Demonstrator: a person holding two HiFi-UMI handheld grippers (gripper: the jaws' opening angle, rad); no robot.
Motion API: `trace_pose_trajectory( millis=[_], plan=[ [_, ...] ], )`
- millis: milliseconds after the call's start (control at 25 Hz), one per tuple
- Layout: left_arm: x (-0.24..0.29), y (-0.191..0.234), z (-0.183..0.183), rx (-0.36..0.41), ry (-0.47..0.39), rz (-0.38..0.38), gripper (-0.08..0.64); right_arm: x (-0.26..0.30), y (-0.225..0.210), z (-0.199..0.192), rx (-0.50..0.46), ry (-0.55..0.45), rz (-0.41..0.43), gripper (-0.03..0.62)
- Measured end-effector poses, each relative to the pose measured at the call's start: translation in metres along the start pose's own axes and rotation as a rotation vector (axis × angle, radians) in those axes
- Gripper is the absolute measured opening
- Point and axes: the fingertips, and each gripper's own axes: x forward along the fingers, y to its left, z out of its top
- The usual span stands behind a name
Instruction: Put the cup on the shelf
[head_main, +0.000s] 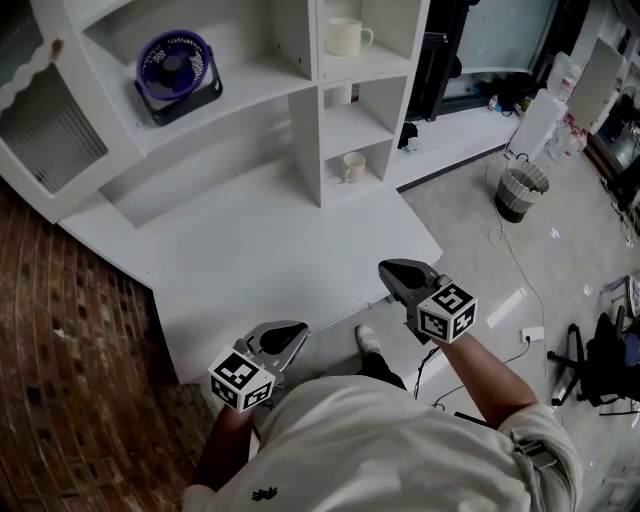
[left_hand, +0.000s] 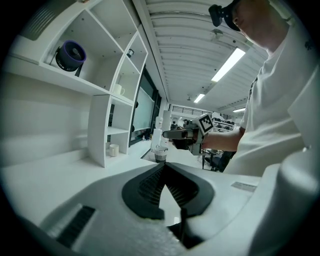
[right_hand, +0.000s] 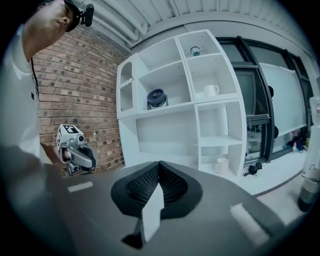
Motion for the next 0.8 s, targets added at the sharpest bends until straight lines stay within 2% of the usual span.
trace_pose_trajectory(
  millis=[280,800],
  plan=[
    [-0.001,-0.005,-0.001,0.005,-0.004,0.003,0.005,-0.005,0.025,-0.007,-0.005,0.004,0.040,0.011],
    [-0.005,-0.007,0.003,0.024,-0.007,0.004,0.005,-0.007,0.035,-0.002,-0.029,-0.004,0.055,0.011]
  ],
)
